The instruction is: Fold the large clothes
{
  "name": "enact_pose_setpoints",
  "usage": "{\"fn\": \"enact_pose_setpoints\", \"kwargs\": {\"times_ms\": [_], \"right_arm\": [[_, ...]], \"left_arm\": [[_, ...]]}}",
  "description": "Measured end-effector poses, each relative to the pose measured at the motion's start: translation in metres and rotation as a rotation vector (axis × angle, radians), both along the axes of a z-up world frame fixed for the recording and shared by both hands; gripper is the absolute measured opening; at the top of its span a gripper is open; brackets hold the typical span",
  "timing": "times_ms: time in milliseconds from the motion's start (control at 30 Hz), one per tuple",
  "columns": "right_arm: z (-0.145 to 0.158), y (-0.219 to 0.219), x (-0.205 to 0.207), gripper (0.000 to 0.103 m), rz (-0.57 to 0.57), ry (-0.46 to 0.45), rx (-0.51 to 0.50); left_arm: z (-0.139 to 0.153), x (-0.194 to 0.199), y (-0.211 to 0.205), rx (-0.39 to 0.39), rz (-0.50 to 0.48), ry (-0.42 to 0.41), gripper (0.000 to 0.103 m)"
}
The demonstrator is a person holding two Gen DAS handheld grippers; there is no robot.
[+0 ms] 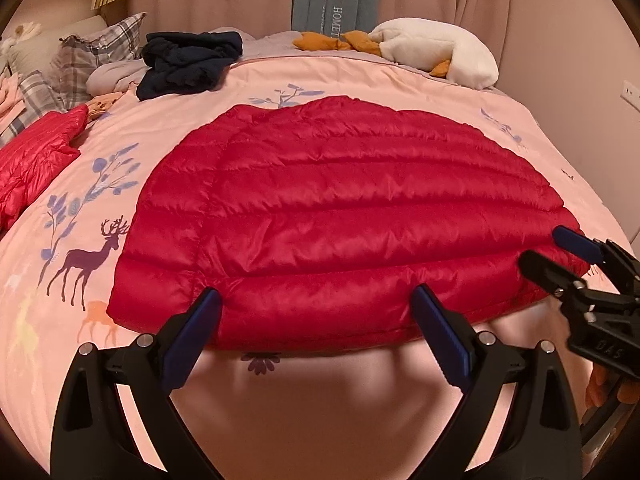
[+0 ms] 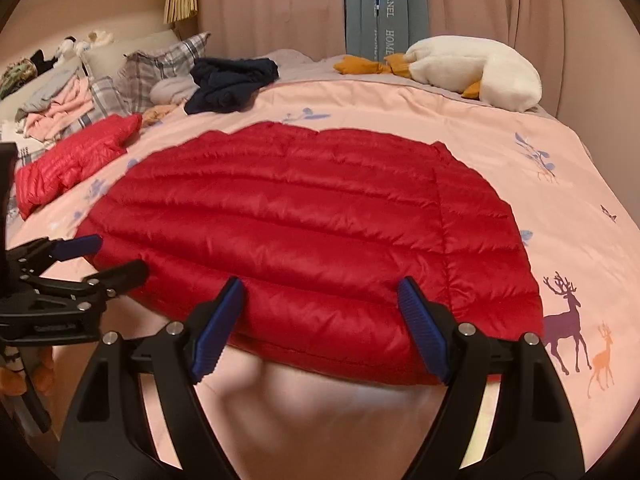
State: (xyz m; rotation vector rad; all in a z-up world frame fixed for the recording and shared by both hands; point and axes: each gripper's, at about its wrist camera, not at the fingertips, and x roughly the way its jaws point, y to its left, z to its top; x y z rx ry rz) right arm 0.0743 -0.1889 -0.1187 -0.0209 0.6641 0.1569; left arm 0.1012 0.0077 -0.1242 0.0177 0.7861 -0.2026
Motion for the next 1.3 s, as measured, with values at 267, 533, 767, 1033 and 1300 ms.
{"fn": "enact_pose_setpoints", "kwargs": {"times_ms": [267, 533, 767, 1033, 1300], "right_arm": [[-0.005, -0.037, 0.0, 0.082, -0.088, 0.02, 0.03], [-0.001, -0.076, -0.009, 0.082, -0.197, 0.006, 0.028], [-0.011, -0.105, -0.011, 0.082, -0.268, 0.038, 0.058], [-0.024, -0.126, -0.01, 0.084, -0.249, 0.088, 0.206], [-0.024, -0.121, -0.011, 0.052, -0.232, 0.079, 0.255]], "left_arm": [[-0.002, -0.002, 0.013, -0.003, 0.013, 0.004, 0.097], [0.002, -0.003, 0.031, 0.006, 0.057, -0.017, 0.097], [-0.002, 0.004, 0.071, 0.001, 0.157, 0.008, 0.097], [-0.015, 0.007, 0.096, -0.114, 0.173, 0.063, 0.097], [-0.017, 0.007, 0.095, -0.182, 0.147, 0.08, 0.085]]}}
